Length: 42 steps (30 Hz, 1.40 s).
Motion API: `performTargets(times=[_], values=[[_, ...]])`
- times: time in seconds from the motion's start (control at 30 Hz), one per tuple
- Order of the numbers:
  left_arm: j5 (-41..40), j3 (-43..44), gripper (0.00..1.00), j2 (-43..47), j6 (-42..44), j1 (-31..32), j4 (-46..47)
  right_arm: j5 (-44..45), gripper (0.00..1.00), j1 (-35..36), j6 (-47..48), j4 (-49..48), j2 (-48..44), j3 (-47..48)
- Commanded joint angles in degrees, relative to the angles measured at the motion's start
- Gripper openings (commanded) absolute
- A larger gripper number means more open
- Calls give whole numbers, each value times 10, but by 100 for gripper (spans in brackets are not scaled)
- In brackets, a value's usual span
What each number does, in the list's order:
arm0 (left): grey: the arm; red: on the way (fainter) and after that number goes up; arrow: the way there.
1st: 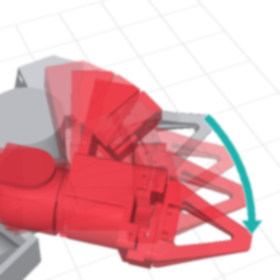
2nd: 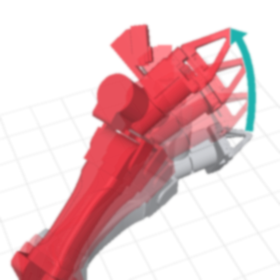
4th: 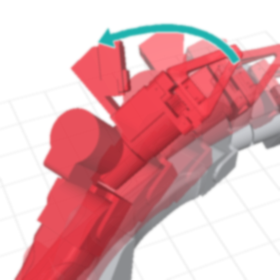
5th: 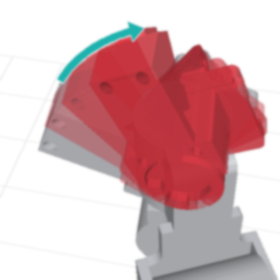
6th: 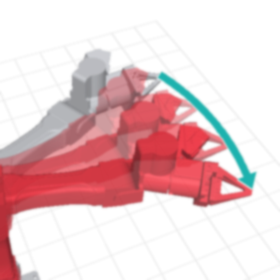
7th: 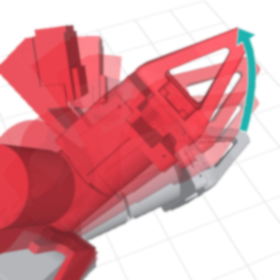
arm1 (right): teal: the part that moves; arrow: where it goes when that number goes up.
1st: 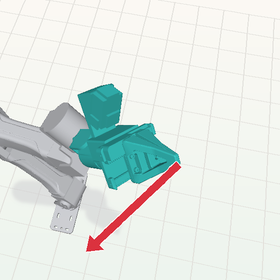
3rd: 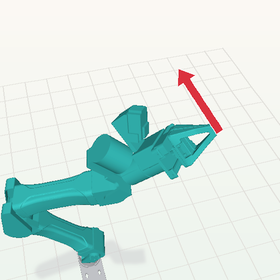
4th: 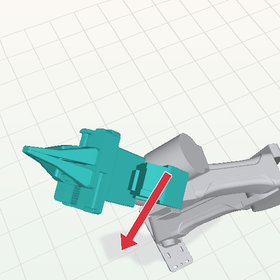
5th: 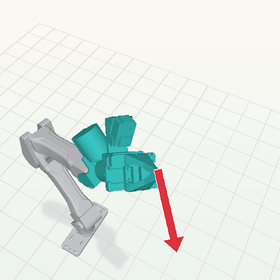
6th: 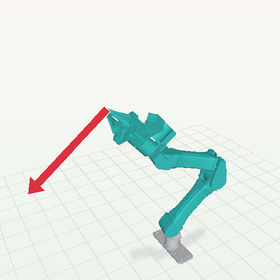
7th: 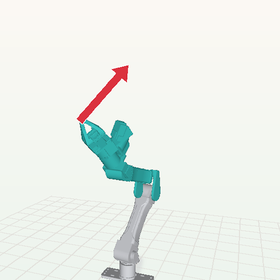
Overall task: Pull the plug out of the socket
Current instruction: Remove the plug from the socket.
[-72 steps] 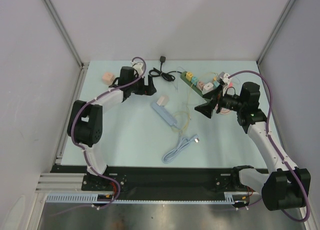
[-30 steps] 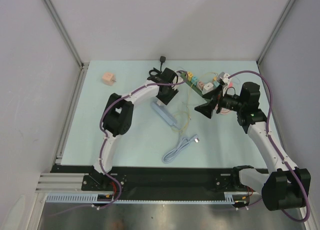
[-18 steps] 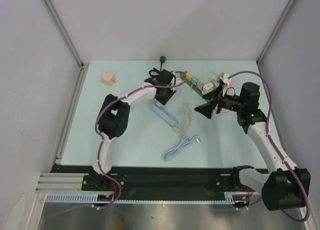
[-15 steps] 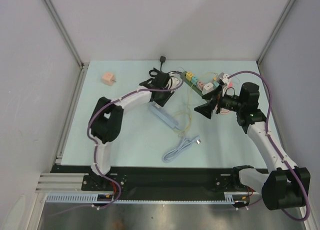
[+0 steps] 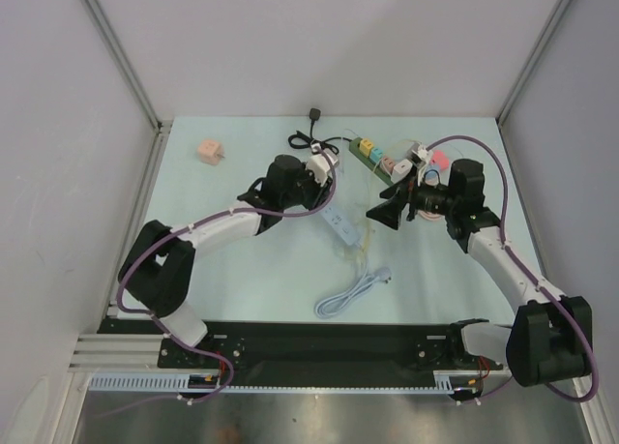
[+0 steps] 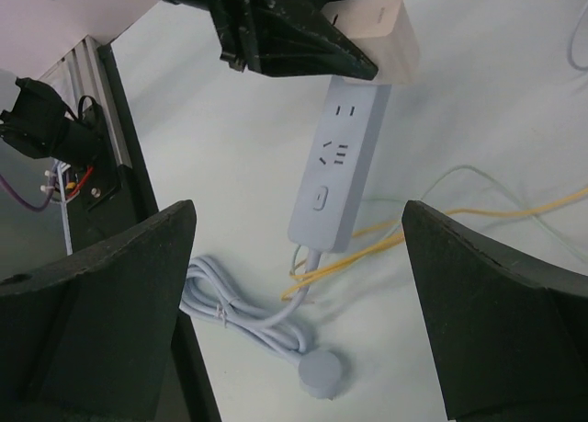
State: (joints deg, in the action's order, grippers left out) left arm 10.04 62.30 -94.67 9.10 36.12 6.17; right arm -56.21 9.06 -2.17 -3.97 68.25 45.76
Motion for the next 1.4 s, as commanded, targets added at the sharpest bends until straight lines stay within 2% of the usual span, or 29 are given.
performTargets(times=[0.0,0.17,0.33,0.63,0.73,0.77,0.83,0.93,0.97,1.0,1.2,1.37], values=[[84,-30,0,66,1,19,156,3,100,7,-37,-48,18,-3],[130,-62,0,105,38,40,218,2,100,17,-56,-54,71,5],[154,-74,0,134,49,60,239,4,100,28,-61,-55,98,9],[134,-62,0,131,70,84,268,-25,99,53,-144,-110,138,0],[128,-53,0,127,72,85,284,-33,91,57,-176,-120,151,2],[125,-48,0,125,72,86,291,-34,79,57,-186,-126,154,3],[118,-46,0,125,72,88,299,-36,68,56,-200,-133,166,4],[114,-46,0,126,72,91,318,-56,27,56,-212,-138,183,13],[113,-46,0,126,73,92,318,-60,3,56,-213,-137,185,19],[113,-45,0,127,74,93,319,-66,0,56,-212,-134,187,21],[110,-57,0,149,50,97,317,19,0,19,-208,-105,174,21],[96,-97,0,189,28,97,349,43,0,0,-191,-78,185,28]])
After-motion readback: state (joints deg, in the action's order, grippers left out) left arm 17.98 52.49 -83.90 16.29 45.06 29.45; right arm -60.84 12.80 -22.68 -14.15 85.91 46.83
